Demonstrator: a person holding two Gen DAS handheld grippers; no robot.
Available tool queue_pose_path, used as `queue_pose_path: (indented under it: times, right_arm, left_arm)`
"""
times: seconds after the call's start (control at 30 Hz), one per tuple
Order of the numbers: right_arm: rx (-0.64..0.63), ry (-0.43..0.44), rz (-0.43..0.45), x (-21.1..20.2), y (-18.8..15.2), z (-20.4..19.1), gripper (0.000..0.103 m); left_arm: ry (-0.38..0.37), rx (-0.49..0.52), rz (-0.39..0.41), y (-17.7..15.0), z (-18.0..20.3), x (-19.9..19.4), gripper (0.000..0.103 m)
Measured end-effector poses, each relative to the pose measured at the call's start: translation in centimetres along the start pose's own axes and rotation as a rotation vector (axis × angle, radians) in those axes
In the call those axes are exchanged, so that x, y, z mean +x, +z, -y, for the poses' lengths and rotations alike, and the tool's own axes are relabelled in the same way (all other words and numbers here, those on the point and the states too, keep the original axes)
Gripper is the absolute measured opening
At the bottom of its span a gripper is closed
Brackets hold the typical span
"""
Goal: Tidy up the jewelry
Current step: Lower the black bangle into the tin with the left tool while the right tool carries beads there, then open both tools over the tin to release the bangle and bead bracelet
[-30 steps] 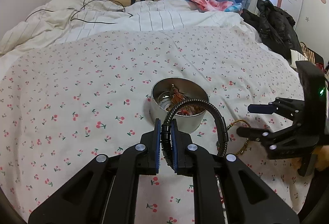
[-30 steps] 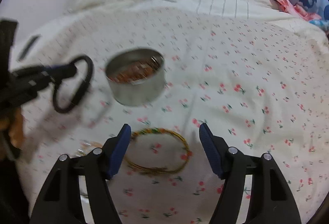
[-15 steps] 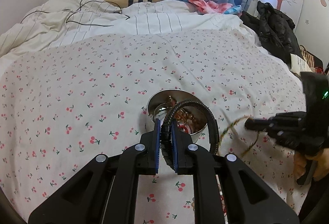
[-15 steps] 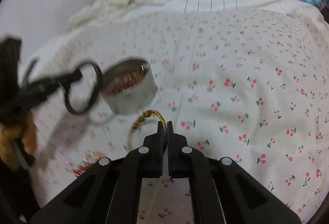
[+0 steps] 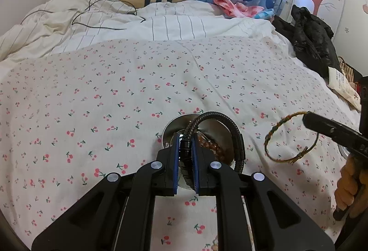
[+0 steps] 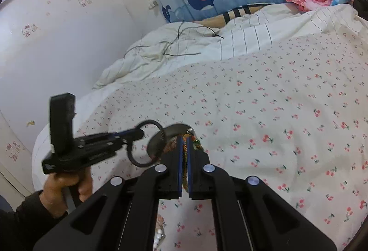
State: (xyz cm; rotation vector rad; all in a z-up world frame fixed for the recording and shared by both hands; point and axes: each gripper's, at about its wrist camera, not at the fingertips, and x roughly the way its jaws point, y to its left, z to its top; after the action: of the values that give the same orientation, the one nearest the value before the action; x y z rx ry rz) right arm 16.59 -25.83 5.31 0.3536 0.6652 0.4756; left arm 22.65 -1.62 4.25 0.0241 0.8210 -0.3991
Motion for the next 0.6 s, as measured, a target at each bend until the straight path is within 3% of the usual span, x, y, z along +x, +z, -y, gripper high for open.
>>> queue_pose_path:
  times: [0.33,0.6]
  right_arm:
    - [-0.008,0.072,0.048,0.6,1.4,-1.1,0.004]
    - [0.009,0.101,0.027,2.2,2.0,-1.2,0.004]
  left_arm:
    - [-0.009,-0.026,-0.067,0.7,-0.7,4.0,0.011]
    - [-0.018,-0.072,-0.067,1.5,-1.6,4.5,0.026]
